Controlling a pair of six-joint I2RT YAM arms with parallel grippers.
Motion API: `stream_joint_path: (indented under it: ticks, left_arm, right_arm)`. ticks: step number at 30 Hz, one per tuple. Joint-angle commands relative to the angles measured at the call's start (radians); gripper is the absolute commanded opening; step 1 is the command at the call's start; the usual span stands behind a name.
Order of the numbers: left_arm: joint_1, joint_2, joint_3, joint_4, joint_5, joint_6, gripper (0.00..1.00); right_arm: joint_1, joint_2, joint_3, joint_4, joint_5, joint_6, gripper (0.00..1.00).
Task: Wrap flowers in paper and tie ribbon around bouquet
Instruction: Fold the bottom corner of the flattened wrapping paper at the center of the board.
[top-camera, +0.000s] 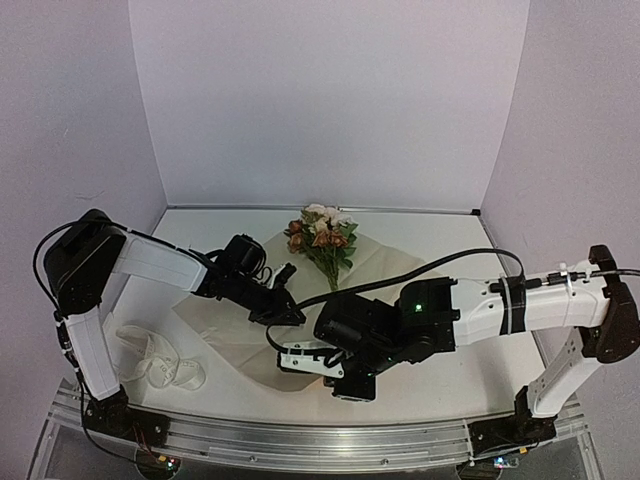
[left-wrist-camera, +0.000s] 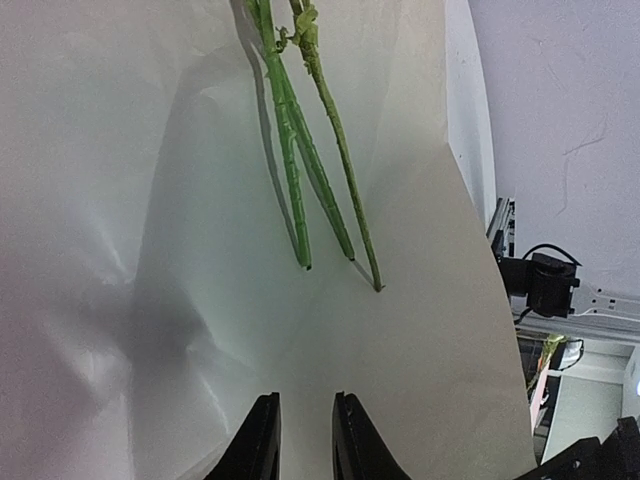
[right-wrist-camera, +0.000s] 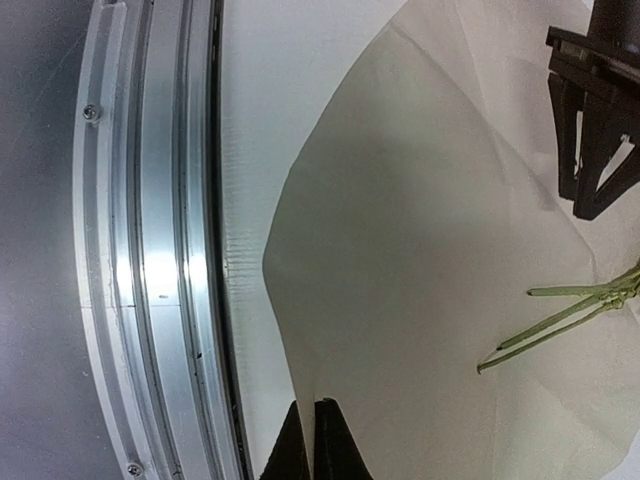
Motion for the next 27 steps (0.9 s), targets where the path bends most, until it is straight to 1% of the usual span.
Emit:
stream_joint_path:
  ticks: [1, 7, 13, 21, 24, 27]
  left_arm:
    - [-0.020, 0.052, 0.066, -0.076, 0.032, 0.082, 0.20]
    - [-0.009, 0.086, 0.046, -0.175, -0.010, 0.094, 0.16]
    - [0.002, 0.076, 0.030, -0.264, -0.047, 0.129, 0.15]
    - [0.054, 0.048, 0.034, -0.338, -0.080, 0.160, 0.15]
    - [0.090, 0.007, 0.038, -0.360, -0.090, 0.169, 0.19]
    - [0.138, -0.042, 0.060, -0.404, -0.095, 0.192, 0.28]
  right_arm:
    - [0.005, 0.020, 0.063, -0.023, -0.039, 0.017, 0.00]
    - [-0.017, 0.045, 0.118, -0.051, -0.045, -0.001, 0.00]
    - [-0.072, 0.072, 0.189, -0.098, -0.054, -0.035, 0.00]
    - [-0.188, 0.149, 0.324, -0.138, -0.071, -0.096, 0.00]
    - [-0.229, 0.206, 0.390, -0.149, -0.078, -0.108, 0.00]
    - [-0.272, 0.262, 0.453, -0.158, -0.076, -0.117, 0.00]
